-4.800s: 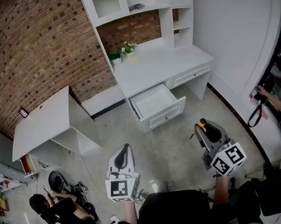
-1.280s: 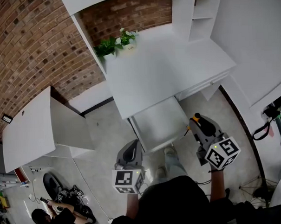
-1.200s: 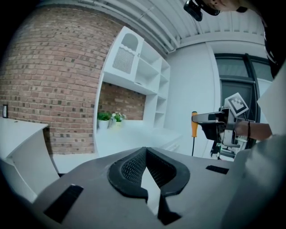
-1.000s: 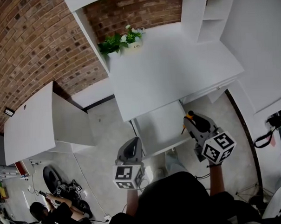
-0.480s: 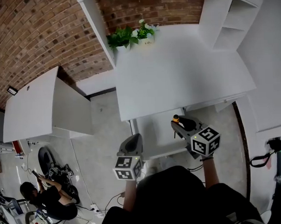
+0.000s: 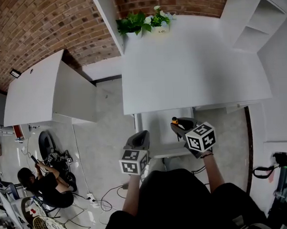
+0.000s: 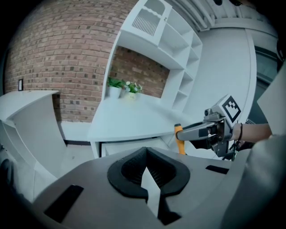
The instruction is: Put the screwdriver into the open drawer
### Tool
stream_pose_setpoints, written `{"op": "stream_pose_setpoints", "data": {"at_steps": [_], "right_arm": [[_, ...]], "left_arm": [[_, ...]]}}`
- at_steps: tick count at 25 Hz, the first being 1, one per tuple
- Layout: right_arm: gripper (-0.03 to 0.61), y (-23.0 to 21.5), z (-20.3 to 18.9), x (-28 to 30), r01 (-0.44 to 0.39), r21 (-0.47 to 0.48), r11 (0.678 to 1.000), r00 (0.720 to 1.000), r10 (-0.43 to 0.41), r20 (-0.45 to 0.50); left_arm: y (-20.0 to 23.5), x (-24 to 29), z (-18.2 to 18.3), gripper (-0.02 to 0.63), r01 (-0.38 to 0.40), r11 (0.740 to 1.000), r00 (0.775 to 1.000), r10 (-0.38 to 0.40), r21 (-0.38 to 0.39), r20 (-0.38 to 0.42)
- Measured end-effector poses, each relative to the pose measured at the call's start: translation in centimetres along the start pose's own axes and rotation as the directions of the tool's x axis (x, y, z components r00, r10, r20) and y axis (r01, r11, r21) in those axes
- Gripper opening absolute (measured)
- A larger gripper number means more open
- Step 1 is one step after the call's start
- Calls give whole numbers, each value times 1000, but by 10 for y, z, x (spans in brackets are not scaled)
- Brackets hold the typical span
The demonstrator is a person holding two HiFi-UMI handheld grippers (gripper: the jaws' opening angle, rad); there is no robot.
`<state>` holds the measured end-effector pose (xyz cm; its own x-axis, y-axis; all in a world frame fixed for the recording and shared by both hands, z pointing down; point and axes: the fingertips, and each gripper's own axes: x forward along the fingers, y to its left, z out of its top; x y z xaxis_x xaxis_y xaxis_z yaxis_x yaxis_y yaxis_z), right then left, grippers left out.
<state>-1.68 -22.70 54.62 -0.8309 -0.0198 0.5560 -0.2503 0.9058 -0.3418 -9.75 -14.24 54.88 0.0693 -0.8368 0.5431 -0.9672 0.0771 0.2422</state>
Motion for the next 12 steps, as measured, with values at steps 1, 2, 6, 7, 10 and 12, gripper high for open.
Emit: {"op": "stream_pose_setpoints", "data": {"at_steps": [1,2,6,7,10,12], "right_arm": [[115,-1,-6,7,-1,2,1000,1000,1,-24],[115,-3,-12,13,-2,6,1000,999,2,-46],[115,-10,-32,41,-6,51,999,994,12,-106],[115,-13,-38,47,-3,65,998,992,11,-122],[114,-24,-54,63,22,83,996,984,-7,-176],[114,-30,-64,74,42,96,994,979,-22,-201]], "left_arm": [[1,3,-3,8,6,1000,1000,-6,-4,-10],[2,6,-7,9,13,1000,1000,-14,-8,-21],[11,20,-19,8,33,999,997,-34,-26,-69],[13,24,-21,9,41,999,996,-43,-28,-75],[17,36,-25,9,62,998,994,-65,-31,-93],[22,43,-30,8,70,997,991,-74,-39,-110]]}}
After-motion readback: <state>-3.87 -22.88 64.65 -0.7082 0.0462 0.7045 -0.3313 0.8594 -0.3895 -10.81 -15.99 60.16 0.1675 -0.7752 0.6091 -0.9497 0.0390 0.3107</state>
